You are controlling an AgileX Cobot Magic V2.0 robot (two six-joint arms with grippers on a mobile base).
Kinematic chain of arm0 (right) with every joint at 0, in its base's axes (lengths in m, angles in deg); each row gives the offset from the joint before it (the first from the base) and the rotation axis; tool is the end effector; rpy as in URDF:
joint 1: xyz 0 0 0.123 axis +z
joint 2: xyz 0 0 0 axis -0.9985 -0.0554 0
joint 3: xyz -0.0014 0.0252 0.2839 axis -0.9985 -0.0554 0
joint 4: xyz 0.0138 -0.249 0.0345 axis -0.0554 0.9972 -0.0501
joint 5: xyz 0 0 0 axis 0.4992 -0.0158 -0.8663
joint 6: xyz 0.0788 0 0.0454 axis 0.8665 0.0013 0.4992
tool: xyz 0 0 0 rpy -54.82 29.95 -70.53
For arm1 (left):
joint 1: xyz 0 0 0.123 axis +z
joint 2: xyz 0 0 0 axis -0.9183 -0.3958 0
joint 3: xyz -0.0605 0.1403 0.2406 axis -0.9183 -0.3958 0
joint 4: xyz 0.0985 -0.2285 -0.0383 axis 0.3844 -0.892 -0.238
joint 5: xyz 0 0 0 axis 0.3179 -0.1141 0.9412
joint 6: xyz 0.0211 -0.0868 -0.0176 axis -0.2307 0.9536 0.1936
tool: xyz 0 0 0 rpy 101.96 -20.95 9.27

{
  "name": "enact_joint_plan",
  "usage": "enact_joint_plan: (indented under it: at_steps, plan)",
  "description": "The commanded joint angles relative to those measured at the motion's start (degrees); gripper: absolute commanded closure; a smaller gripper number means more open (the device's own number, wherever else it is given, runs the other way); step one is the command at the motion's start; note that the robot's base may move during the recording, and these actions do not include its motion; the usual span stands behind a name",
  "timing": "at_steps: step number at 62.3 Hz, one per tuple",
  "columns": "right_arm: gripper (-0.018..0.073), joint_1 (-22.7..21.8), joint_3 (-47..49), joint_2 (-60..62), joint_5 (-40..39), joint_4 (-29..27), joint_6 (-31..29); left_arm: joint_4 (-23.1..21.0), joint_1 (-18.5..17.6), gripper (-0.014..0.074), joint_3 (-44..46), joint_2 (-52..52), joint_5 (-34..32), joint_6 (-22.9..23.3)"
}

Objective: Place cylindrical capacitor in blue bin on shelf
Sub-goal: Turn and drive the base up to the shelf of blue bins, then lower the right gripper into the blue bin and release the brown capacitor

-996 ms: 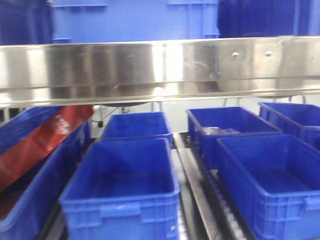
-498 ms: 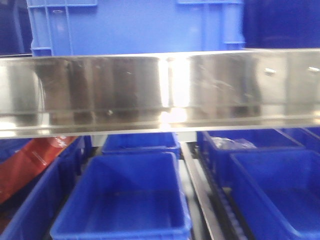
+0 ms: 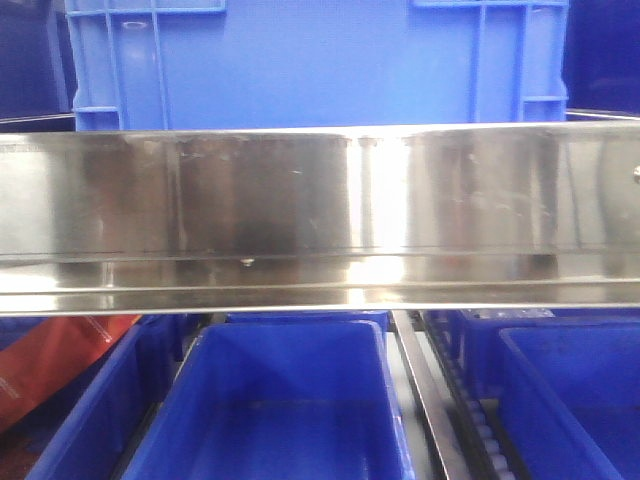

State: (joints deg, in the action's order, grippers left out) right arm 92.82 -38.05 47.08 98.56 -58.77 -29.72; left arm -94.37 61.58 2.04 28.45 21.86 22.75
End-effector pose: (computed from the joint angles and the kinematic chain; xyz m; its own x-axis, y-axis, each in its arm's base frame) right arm 0.1062 0.0107 0.3697 -0.0220 0.0862 -0.9960 -0.0977 0.9913 0.0880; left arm 0.0745 -0.0127 0.3633 0.0832 -0.0644 -0.9944 0.1599 0.9858 -0.0505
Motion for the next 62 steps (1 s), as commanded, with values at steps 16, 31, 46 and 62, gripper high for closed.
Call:
enact_joint_plan:
  at_steps: [16,31,46,62]
  plan:
    - [0.0722,-0.2,-0.1,0.1,-1.7,0.5,-0.2,-0.3,0.1,0.0707,0.2,0.2,-1.1,-0.2]
    - [0.0722,-0.2,-0.1,0.1,-10.5,0.9,-0.3,-0.3,0.1,0.0707,0.2,0.2,-1.1,-0.2]
    - [0.0722,-0.2,-0.1,0.1,-16.2,0.9,-0.3,-0.3,0.1,0.0707,0.2,0.2,-1.5,-0.2]
    - [0.0722,-0.2,-0.1,0.1,-16.2,0.9,-0.3,-0.3,0.1,0.0707,0.2,0.1,-2.2,-0.2]
